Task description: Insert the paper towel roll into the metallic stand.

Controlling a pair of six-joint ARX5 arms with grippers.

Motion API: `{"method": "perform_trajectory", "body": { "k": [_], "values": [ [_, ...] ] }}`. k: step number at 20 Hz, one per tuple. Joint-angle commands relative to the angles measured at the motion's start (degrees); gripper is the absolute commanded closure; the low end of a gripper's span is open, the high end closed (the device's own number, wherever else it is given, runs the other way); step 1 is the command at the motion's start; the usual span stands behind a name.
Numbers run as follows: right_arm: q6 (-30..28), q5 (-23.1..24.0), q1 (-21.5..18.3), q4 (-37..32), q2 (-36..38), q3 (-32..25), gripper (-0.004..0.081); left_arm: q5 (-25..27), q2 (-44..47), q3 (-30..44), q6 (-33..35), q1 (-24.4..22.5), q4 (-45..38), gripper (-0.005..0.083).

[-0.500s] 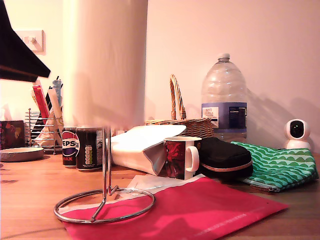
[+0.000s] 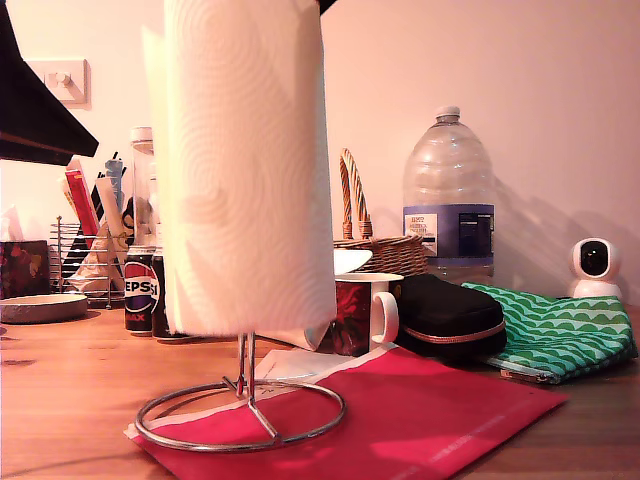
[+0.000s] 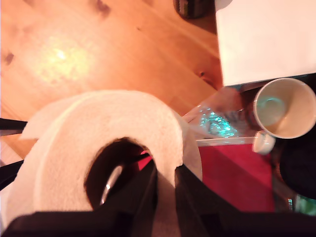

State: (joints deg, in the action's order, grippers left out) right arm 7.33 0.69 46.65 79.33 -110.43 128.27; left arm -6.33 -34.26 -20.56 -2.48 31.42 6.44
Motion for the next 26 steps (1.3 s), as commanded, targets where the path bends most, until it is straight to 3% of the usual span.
{"method": "perform_trajectory", "body": {
  "k": [1, 8, 19, 23, 25, 26],
  "values": [
    [0.1, 0.4, 0.5, -0.4, 1.6, -2.6, 0.0729, 0.0, -0.1, 1.0, -0.1, 0.2, -0.3, 0.0503],
    [0.2, 1.4, 0.5, -0.4, 1.6, -4.5, 0.0557, 0.0, -0.1, 1.0, 0.0, 0.2, -0.3, 0.0503],
    [-2.5, 3.0, -0.2, -1.0, 3.7, -4.1, 0.0544, -0.1, -0.1, 1.0, 0.5, 0.2, -0.5, 0.0505],
    [-3.2, 6.2, -1.9, -1.1, 7.7, -3.6, 0.0624, -1.0, -0.1, 1.0, 0.5, 0.3, -1.0, 0.0505],
    [-3.3, 6.4, -2.5, -1.1, 10.5, -3.6, 0.077, -1.3, -0.1, 1.0, 0.5, 0.2, -1.7, 0.0509],
    [-3.4, 6.4, -2.6, -1.5, 11.8, -3.6, 0.0778, -1.7, -0.1, 1.0, 0.5, 0.2, -2.1, 0.0534]
  ]
}}
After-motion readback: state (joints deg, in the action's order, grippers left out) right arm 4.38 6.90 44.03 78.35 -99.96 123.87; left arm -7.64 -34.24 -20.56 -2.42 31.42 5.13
